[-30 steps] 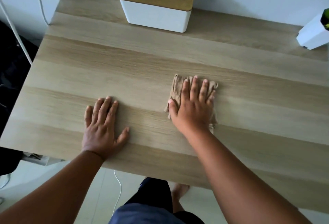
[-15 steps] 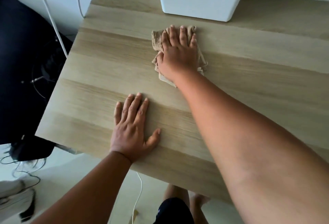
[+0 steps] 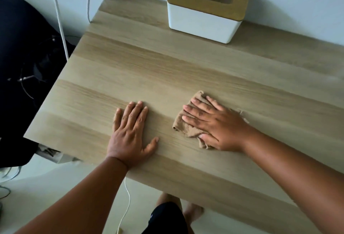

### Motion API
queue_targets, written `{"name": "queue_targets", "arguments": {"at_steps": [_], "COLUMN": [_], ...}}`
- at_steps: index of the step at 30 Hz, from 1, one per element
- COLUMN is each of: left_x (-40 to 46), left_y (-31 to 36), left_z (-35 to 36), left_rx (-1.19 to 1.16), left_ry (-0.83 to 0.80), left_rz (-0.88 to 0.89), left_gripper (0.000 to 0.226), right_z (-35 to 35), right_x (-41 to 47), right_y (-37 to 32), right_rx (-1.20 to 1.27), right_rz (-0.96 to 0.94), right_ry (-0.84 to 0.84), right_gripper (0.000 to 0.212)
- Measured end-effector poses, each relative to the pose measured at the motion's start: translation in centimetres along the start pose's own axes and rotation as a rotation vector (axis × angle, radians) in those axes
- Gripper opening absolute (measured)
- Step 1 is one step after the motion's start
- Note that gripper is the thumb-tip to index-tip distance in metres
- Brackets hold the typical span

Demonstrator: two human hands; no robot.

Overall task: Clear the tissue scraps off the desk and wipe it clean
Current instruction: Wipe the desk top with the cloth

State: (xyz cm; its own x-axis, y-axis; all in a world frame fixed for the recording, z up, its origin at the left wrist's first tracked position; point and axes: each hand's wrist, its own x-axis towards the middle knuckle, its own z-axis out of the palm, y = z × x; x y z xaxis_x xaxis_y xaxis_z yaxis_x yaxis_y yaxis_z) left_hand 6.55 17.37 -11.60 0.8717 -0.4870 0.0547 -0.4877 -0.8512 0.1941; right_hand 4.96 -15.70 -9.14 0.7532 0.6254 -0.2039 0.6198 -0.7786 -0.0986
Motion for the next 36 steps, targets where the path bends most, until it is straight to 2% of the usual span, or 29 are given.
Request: {"name": "queue_targets", "arguments": {"at_steps": [2, 6, 10, 14, 20, 28, 32, 36], "left_x": [0.0, 0.0, 0.0, 0.1, 0.0, 0.0, 0.2, -0.1], "left_y": [0.0, 0.0, -0.1, -0.3, -0.4, 0.0, 0.0, 1.0], "left_z": [-0.1, -0.1, 0.0, 0.1, 0.3, 0.0, -0.1, -1.0], "left_rx": [0.004, 0.003, 0.005, 0.016, 0.025, 0.027, 0.004, -0.030], "left_ry": [-0.012, -0.016, -0.019, -0.030, -0.031, -0.048, -0.060, -0.081], "left_rz": [0.000, -0.007, -0.009, -0.002, 0.003, -0.017, -0.034, -0.054], "left_gripper": [0.094, 0.095, 0.094, 0.094, 0.094, 0.094, 0.093, 0.093], "right_z": [-0.2, -1.3, -1.8, -2.0, -1.2, 2.8, 4.3, 4.4], "right_x": [-1.0, 2.1, 8.7, 11.9, 8.7, -1.6, -8.3, -14.6], "right_y": [2.1, 5.8, 6.5, 5.1, 0.3, -8.1, -9.0, -8.0], "right_rx": [0.051, 0.122, 0.095, 0.091, 0.069, 0.103, 0.113, 0.131], "right_rz": [0.106, 0.451, 0.608, 0.578, 0.410, 0.307, 0.283, 0.377], "right_ry": [0.008, 0.030, 0.045, 0.086, 0.087, 0.166, 0.170, 0.140], "right_gripper": [0.069, 0.074, 0.075, 0.069, 0.072, 0.069, 0.067, 0.068]}}
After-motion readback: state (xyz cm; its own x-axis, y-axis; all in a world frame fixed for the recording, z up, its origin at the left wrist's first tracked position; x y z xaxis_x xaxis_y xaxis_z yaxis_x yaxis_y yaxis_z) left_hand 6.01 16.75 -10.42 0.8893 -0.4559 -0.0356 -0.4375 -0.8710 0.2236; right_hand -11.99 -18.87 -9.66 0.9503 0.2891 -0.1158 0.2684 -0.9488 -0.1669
